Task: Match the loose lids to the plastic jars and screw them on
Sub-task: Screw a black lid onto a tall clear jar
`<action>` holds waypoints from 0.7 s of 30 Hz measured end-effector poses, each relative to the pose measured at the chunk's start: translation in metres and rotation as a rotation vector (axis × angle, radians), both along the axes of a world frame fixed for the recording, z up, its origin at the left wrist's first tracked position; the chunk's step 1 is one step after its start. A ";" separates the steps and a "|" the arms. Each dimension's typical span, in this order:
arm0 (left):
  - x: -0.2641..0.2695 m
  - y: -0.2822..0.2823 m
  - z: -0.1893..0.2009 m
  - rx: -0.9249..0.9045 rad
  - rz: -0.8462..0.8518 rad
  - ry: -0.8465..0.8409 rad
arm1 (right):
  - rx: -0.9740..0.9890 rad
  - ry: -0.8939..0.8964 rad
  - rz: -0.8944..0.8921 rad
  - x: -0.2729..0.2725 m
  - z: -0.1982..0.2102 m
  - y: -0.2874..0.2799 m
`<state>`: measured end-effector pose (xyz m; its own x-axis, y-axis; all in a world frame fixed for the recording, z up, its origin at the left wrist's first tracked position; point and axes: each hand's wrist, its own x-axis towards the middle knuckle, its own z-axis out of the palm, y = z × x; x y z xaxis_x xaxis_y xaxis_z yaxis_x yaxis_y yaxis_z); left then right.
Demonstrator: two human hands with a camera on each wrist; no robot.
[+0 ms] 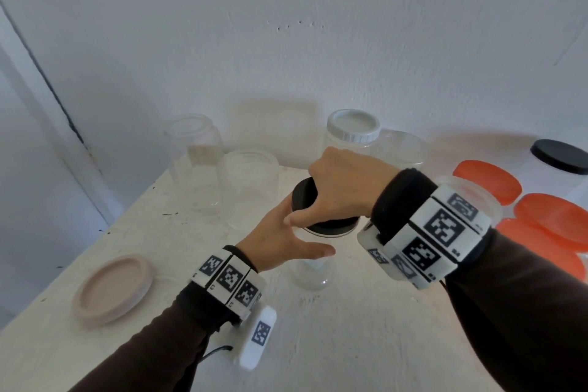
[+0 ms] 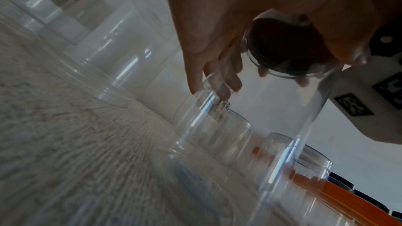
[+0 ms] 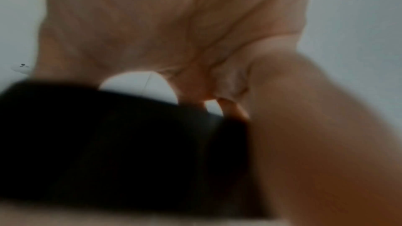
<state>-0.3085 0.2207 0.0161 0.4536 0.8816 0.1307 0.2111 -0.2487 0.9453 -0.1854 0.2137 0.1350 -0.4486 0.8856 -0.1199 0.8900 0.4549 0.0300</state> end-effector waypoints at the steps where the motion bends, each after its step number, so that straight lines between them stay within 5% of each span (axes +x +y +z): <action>1: 0.000 0.000 -0.001 0.000 -0.001 -0.001 | 0.023 -0.011 -0.019 -0.001 -0.002 -0.001; 9: 0.003 0.000 0.000 0.054 0.018 0.074 | -0.324 -0.038 0.169 0.019 0.015 -0.001; 21: 0.003 -0.003 -0.002 0.019 0.018 -0.003 | 0.035 -0.021 -0.030 0.006 0.000 -0.011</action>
